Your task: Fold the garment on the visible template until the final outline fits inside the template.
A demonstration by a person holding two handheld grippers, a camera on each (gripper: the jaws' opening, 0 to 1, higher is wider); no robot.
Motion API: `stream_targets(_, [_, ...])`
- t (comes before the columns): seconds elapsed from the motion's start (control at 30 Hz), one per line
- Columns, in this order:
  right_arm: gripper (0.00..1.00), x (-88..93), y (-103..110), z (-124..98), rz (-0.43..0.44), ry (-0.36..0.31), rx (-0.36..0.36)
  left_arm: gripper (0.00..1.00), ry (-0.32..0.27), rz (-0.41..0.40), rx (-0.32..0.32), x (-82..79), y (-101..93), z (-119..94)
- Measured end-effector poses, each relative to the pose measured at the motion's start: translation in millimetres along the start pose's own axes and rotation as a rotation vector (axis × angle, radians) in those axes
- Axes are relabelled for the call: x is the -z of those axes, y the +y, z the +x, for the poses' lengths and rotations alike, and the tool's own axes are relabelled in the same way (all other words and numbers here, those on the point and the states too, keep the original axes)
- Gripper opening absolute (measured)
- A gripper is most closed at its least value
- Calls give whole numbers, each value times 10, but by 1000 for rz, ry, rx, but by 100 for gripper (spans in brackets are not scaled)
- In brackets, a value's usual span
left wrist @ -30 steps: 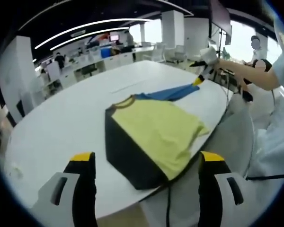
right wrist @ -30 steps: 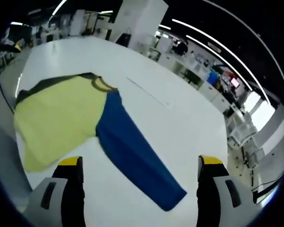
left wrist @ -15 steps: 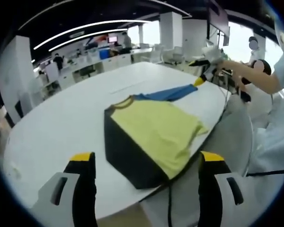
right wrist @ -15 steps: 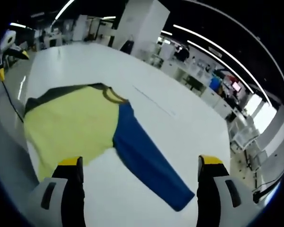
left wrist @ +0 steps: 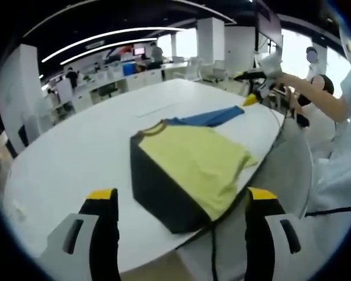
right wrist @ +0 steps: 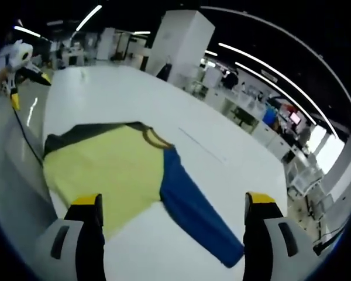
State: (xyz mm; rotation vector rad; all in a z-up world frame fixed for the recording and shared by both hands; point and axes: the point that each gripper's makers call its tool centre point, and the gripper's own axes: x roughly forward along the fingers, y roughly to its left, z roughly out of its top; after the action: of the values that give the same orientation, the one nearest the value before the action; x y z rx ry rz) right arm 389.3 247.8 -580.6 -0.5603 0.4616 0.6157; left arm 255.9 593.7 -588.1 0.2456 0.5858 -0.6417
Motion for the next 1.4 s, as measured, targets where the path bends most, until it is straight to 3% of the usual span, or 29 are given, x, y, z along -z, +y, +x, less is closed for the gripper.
stream_targets(0.37, [100,-224,340,-127,-6,-42,-30,86,-1,8,3,25,73,-23])
stream_targets(0.67, [100,-367,474,-270,-27,-79,-21,85,0,-3,8,71,72,-30])
stream_targets(1.27, [100,-355,768,-458,27,-107,-22,85,23,-15,24,144,46,-9])
stream_targets(1.4, [100,-355,845,-488,5,-101,-10,85,25,-18,27,155,36,-2])
